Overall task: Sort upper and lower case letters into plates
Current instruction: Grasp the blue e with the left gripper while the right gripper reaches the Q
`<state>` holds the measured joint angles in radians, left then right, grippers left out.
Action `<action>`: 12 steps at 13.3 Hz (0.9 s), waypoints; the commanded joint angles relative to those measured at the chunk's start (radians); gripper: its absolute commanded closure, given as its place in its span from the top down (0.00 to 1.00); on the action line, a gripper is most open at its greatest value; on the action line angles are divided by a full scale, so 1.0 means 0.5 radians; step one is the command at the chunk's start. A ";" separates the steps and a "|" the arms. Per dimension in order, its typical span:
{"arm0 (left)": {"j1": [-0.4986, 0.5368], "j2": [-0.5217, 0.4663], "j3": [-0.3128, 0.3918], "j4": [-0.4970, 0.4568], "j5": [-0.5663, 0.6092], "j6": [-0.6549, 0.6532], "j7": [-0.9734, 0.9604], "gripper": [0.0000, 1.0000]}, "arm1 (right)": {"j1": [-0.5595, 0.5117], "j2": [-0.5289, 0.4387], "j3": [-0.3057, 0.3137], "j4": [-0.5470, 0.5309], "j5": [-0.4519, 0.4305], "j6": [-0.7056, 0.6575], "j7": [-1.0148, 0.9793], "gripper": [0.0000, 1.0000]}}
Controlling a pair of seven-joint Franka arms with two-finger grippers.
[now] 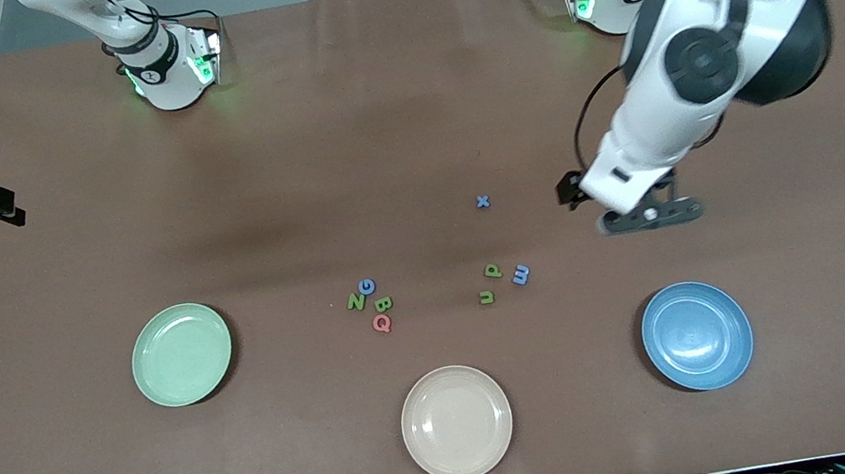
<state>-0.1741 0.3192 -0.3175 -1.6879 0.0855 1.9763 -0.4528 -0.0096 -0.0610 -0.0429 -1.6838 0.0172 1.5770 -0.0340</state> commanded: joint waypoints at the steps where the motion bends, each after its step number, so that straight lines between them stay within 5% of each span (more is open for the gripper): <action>1: -0.151 0.192 0.003 0.038 0.206 0.179 -0.036 1.00 | 0.001 -0.047 -0.006 -0.004 -0.013 -0.006 -0.009 1.00; 4: -0.161 0.410 0.003 0.032 0.240 0.458 -0.027 0.97 | -0.005 0.066 -0.012 0.039 -0.040 0.045 -0.012 1.00; 8: -0.189 0.631 0.003 0.029 0.301 0.677 0.007 0.89 | 0.010 0.505 -0.009 0.189 -0.035 0.172 -0.012 1.00; 12: -0.189 0.785 0.003 0.029 0.406 0.833 0.010 0.79 | 0.331 0.603 -0.003 0.162 -0.010 0.290 0.383 1.00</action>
<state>-0.2640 0.6833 -0.3171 -1.6869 0.2659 2.3594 -0.4546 0.0625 0.2247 -0.0434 -1.6180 0.0180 1.6990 0.0401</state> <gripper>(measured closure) 0.181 0.000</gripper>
